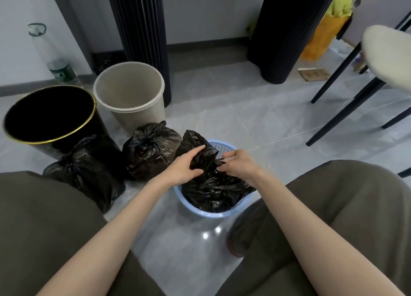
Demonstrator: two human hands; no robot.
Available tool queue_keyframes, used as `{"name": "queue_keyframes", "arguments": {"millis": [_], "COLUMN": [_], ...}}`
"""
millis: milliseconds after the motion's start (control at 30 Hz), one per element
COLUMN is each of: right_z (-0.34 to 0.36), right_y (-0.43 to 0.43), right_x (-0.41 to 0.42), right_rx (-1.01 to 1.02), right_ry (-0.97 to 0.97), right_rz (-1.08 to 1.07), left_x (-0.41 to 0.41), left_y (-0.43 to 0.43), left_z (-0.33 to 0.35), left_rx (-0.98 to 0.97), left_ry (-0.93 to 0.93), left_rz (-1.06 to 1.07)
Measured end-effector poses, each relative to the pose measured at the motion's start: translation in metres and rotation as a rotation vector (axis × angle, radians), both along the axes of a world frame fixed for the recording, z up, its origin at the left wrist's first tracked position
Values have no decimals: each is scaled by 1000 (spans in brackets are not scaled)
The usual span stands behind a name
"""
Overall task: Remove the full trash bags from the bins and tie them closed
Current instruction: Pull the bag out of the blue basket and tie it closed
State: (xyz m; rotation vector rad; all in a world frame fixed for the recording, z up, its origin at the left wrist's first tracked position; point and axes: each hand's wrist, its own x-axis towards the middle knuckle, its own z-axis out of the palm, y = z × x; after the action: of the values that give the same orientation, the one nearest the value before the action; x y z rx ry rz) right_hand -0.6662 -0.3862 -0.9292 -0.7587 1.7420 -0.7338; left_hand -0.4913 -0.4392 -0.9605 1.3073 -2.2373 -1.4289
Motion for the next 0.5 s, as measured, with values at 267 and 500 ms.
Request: {"name": "queue_keyframes", "arguments": {"millis": [267,500], "right_z": [-1,4], "right_y": [5,-2], "right_x": [-6,-4], "right_rx": [-31,-154], "right_ry": [14,-7], "right_rz": [37,51], "left_x": [-24,-28], "left_y": [-7,-10], "left_z": [-18,-23], "left_rx": [-243,-351], "left_ry": [-194,-149], "left_rz": [-148,137]}}
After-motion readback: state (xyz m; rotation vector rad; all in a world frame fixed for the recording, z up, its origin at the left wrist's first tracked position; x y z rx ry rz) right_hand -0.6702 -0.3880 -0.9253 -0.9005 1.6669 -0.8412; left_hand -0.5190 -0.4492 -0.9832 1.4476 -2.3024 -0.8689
